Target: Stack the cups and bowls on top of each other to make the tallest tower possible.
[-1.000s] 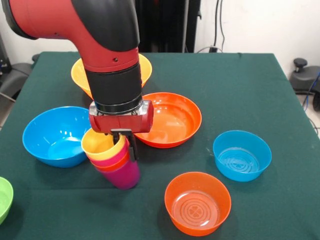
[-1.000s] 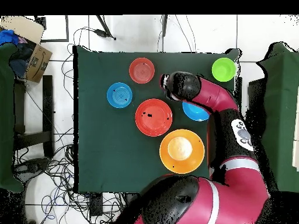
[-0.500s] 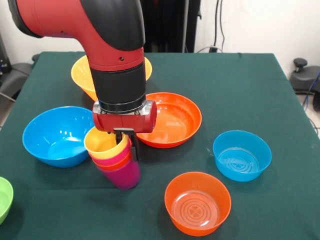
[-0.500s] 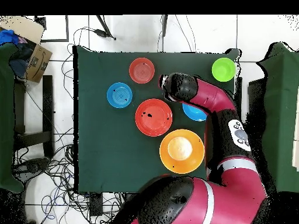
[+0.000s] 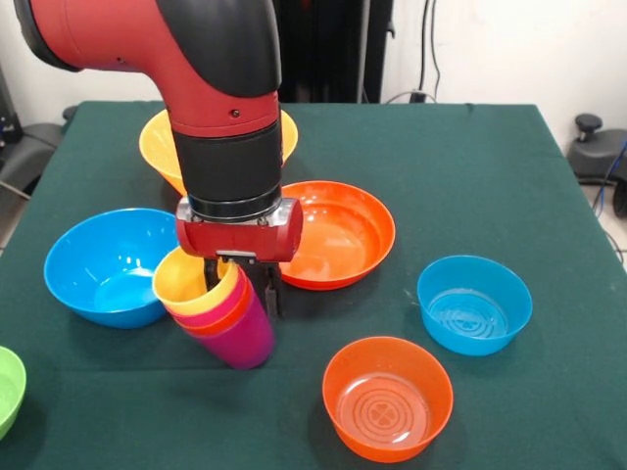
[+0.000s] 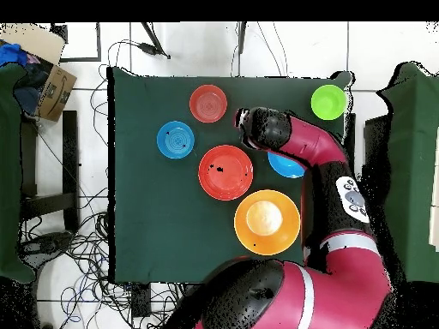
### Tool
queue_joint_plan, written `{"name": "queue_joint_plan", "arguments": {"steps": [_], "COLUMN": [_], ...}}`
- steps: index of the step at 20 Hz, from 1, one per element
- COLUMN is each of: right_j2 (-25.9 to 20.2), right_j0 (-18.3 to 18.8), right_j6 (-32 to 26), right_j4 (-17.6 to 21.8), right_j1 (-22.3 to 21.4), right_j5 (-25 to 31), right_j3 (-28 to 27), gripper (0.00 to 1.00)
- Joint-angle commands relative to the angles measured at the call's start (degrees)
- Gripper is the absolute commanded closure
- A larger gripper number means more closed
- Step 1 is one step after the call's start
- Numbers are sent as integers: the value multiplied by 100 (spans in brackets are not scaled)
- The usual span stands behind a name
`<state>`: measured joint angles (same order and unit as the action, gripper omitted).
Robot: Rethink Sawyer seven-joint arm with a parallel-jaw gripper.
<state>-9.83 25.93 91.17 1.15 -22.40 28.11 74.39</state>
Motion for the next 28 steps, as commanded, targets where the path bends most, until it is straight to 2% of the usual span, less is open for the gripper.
{"name": "queue_joint_plan", "arguments": {"steps": [1,16,28], "right_j2": [-10,-103,-386], "right_j0": [-27,-70,-121], "right_j6": [650,775,840], "right_j4": [201,-74,-358], "right_j1": [529,260,434], "right_j5": [-157,117,-281], "right_j3": [506,714,526], "gripper": [0,0,0]}}
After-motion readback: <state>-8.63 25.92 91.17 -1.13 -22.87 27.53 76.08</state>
